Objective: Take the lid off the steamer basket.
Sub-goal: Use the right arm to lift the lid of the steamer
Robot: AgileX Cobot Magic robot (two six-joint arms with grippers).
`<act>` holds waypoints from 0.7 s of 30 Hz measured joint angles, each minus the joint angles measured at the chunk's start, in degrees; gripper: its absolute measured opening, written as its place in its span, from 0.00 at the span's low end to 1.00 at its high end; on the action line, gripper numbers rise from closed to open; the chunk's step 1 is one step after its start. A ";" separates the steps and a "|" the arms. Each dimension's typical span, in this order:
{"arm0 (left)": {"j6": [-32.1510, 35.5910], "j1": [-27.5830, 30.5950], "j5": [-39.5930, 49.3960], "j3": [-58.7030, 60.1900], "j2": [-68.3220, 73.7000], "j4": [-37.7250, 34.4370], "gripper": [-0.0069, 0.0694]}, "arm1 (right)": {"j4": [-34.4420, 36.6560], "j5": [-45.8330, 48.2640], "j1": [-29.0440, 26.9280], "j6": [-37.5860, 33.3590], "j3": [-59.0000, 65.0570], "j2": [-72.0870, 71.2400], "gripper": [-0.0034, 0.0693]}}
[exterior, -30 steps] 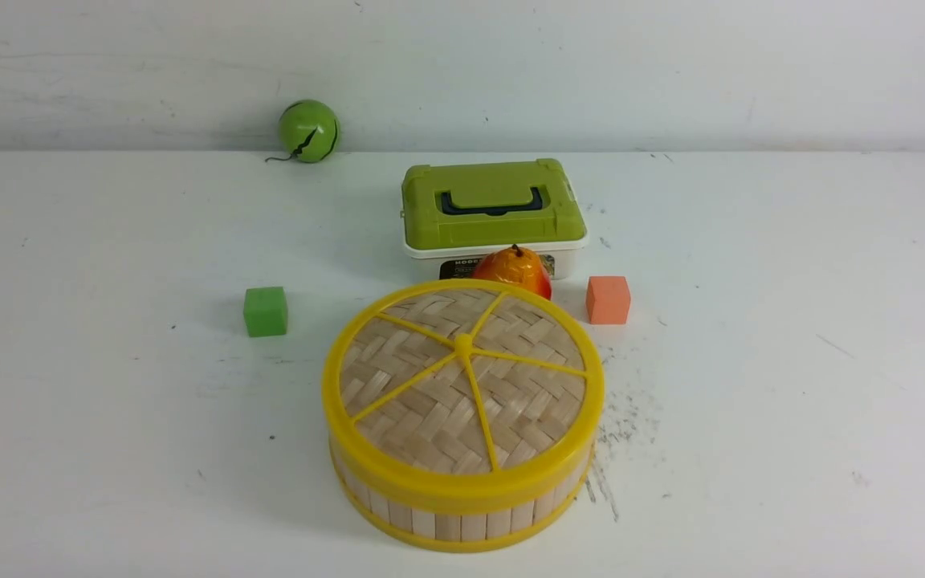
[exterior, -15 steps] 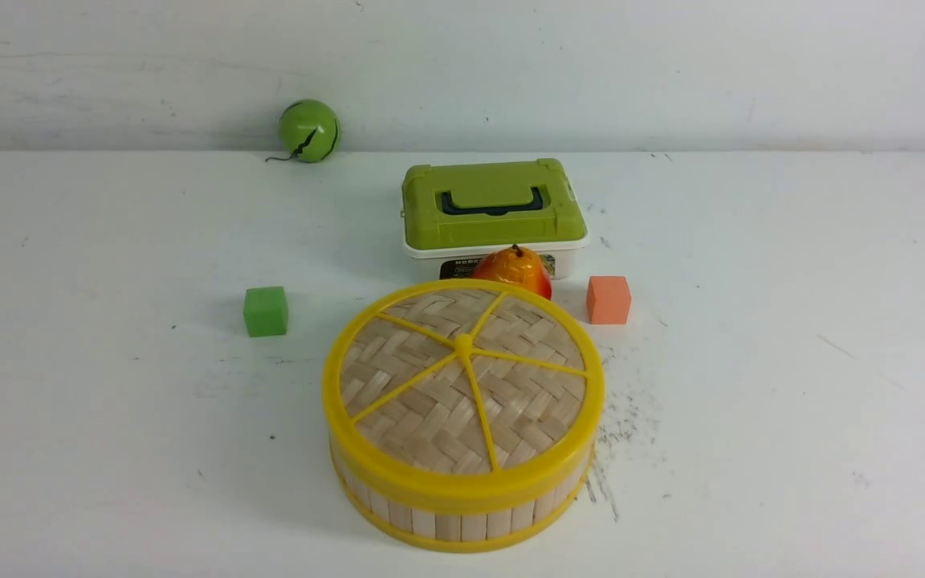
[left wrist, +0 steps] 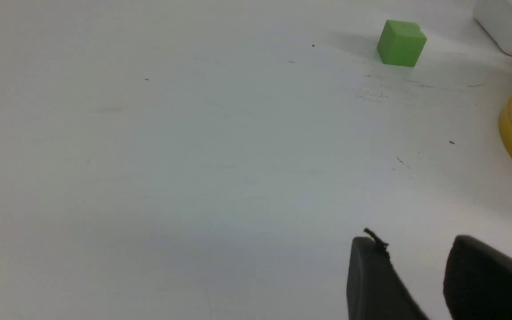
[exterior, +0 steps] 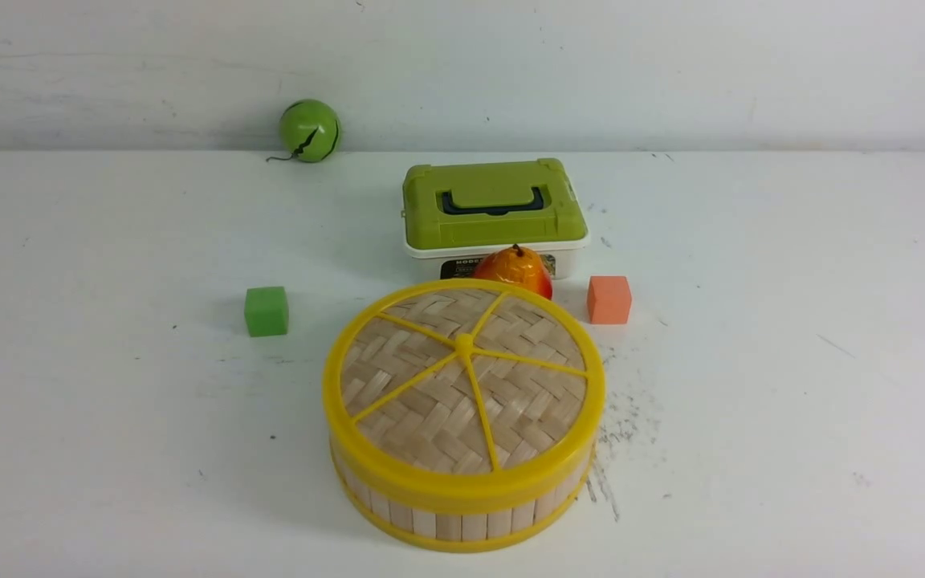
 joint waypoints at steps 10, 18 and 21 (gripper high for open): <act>0.00 0.00 0.00 0.00 0.00 0.00 0.40 | 0.29 -0.31 0.00 -9.55 0.00 0.00 0.37; 0.00 0.00 0.00 0.00 0.00 0.00 0.40 | -4.04 8.90 0.00 -33.96 -17.27 8.54 0.15; 0.00 0.00 0.00 0.00 0.00 0.00 0.40 | -8.85 16.36 0.00 -41.70 -30.27 19.39 0.03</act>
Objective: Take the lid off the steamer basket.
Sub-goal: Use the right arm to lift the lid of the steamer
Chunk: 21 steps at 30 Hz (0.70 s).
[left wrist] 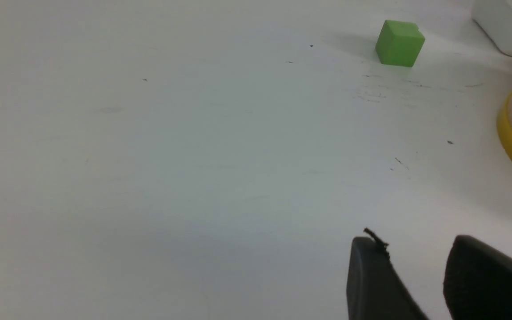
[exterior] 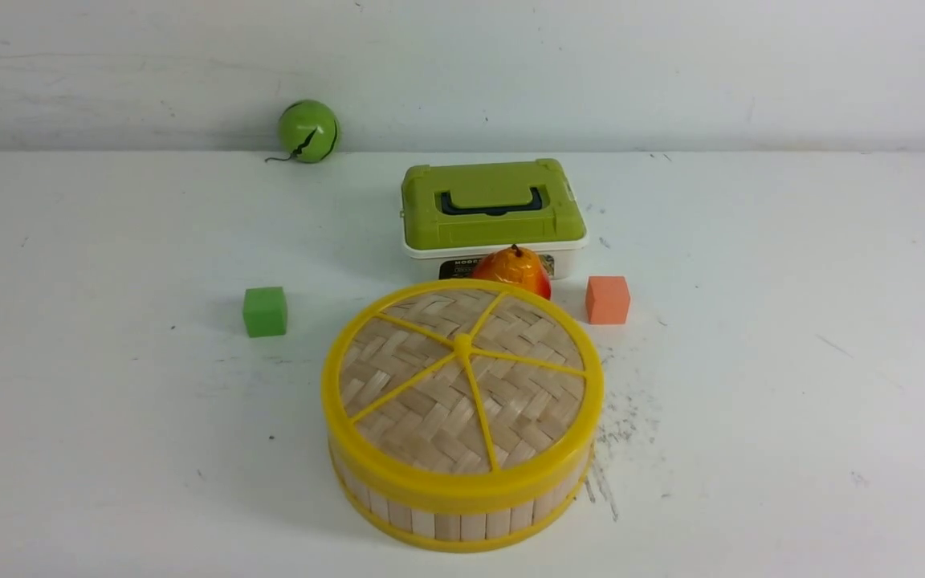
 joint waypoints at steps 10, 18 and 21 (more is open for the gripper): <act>0.00 0.00 0.00 0.00 0.00 0.00 0.40 | -6.31 27.30 5.80 -11.69 -34.93 34.72 0.02; 0.00 0.00 0.00 0.00 0.00 0.00 0.40 | -16.33 33.68 20.51 -10.22 -52.56 56.36 0.03; 0.00 0.00 0.00 0.00 0.00 0.00 0.40 | -21.32 33.67 24.96 -7.08 -58.20 63.13 0.04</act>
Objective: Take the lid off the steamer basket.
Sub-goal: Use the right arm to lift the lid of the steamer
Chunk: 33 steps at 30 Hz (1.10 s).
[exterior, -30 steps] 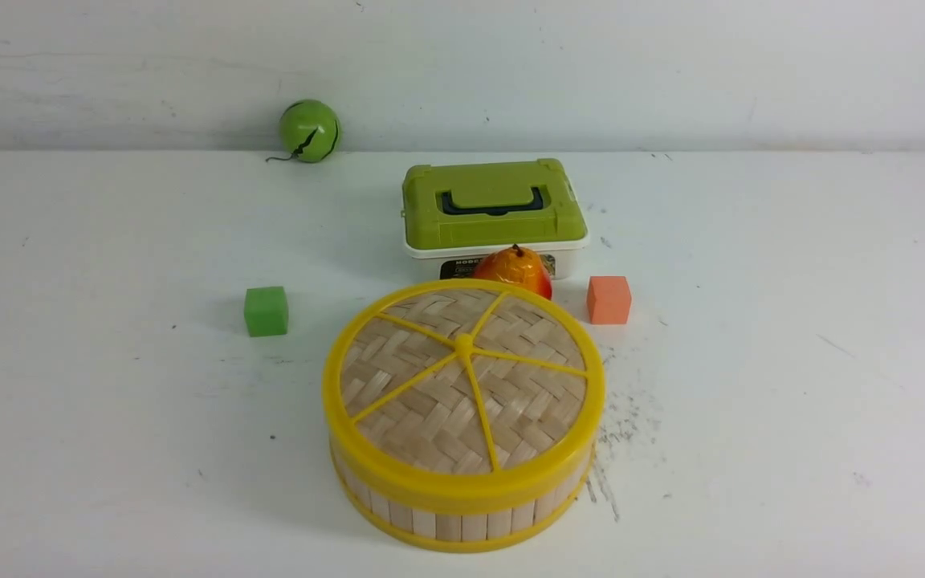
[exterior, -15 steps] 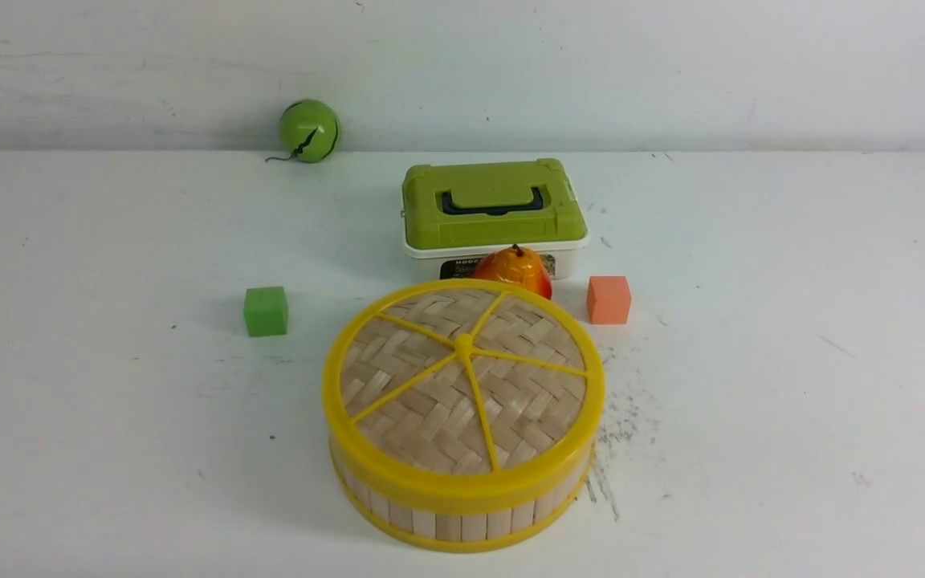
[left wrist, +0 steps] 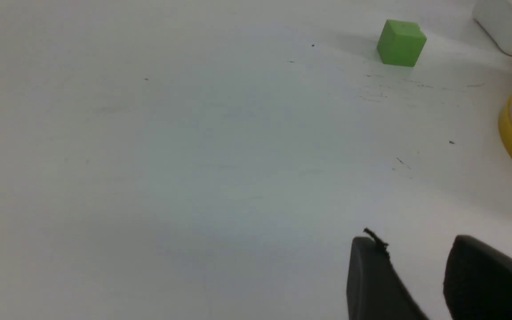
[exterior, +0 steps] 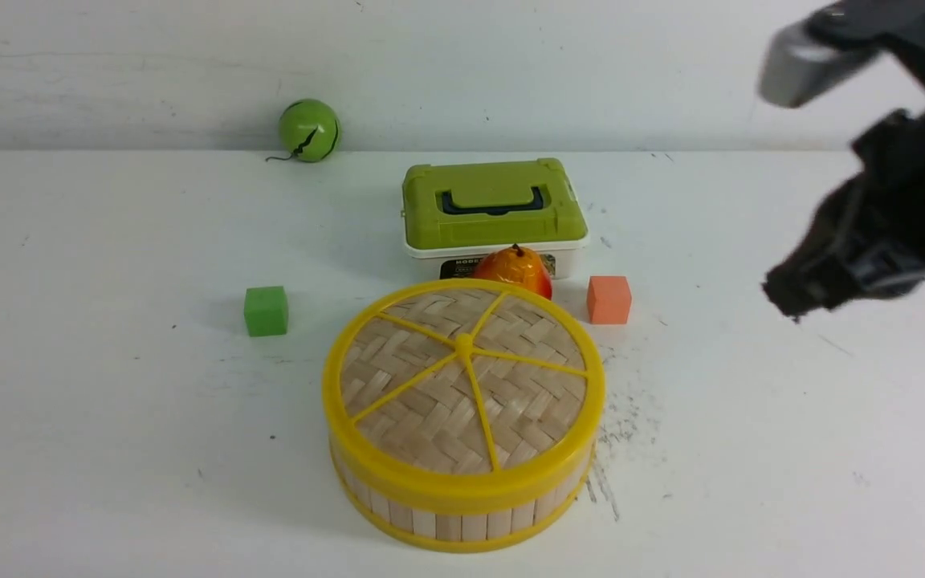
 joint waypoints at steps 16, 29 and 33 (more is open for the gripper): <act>0.00 0.00 0.00 0.00 0.00 0.00 0.40 | -5.95 -0.05 14.84 7.38 -24.12 29.72 0.60; 0.00 0.00 0.00 0.00 0.00 0.00 0.40 | -9.83 -0.25 16.92 12.43 -33.98 42.94 0.61; 0.00 0.00 0.00 0.00 0.00 0.00 0.40 | -10.54 -0.25 16.58 14.02 -34.20 44.35 0.54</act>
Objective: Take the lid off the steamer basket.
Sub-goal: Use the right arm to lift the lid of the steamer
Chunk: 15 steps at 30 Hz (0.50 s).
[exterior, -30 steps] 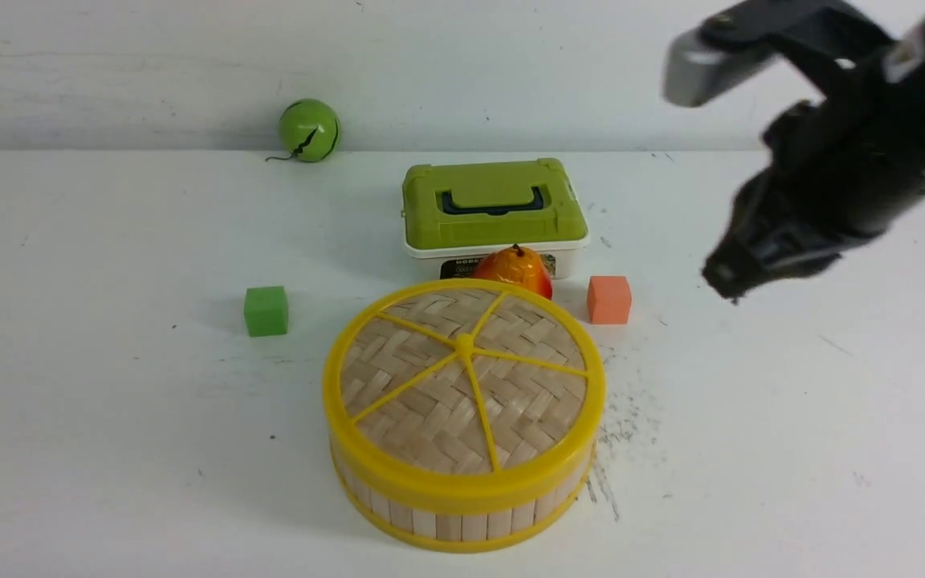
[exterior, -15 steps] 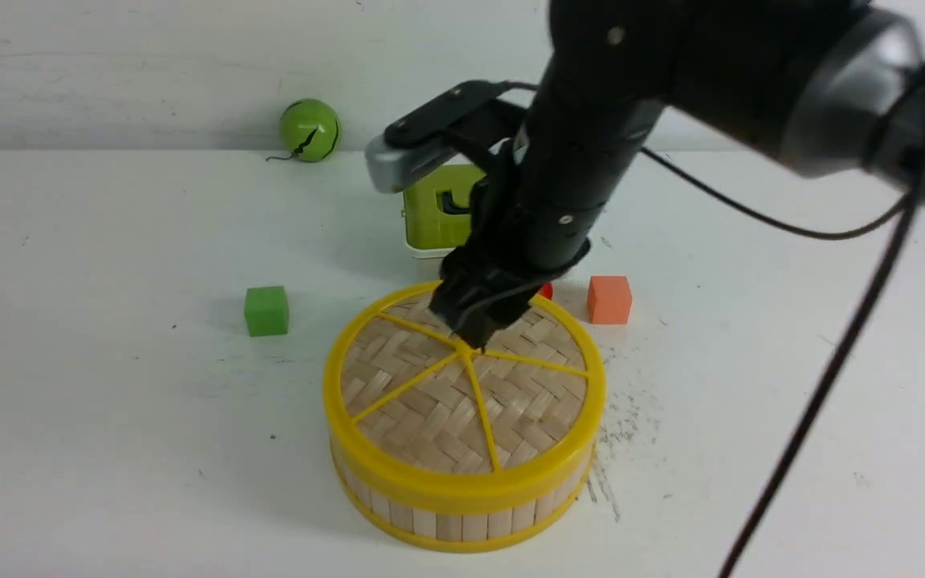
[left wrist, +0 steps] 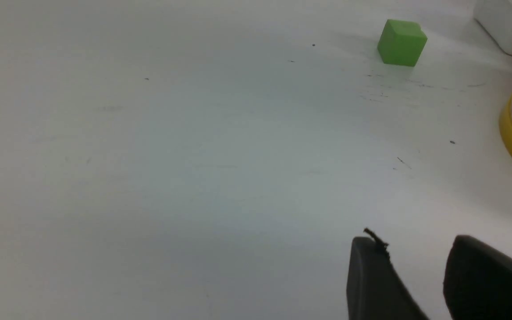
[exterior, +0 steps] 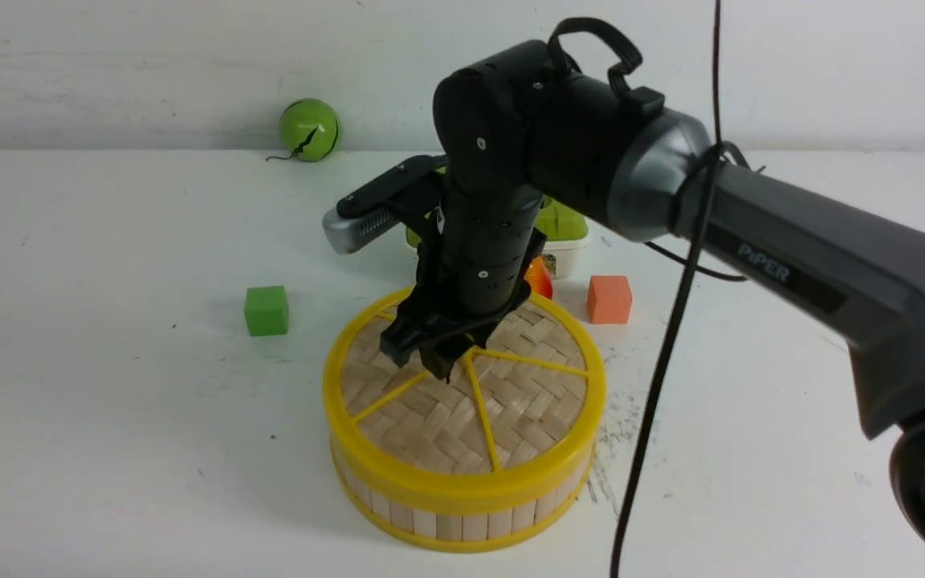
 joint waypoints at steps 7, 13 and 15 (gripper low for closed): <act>0.00 0.00 0.00 0.00 0.00 0.00 0.40 | -0.23 -0.02 -0.77 0.81 -0.07 0.07 0.42; 0.00 0.00 0.00 0.00 0.00 0.00 0.40 | -0.36 -0.21 -0.77 0.93 -0.14 0.07 0.19; 0.00 0.00 0.00 0.00 0.00 0.00 0.40 | -0.42 -0.21 -0.77 0.93 -0.14 0.07 0.20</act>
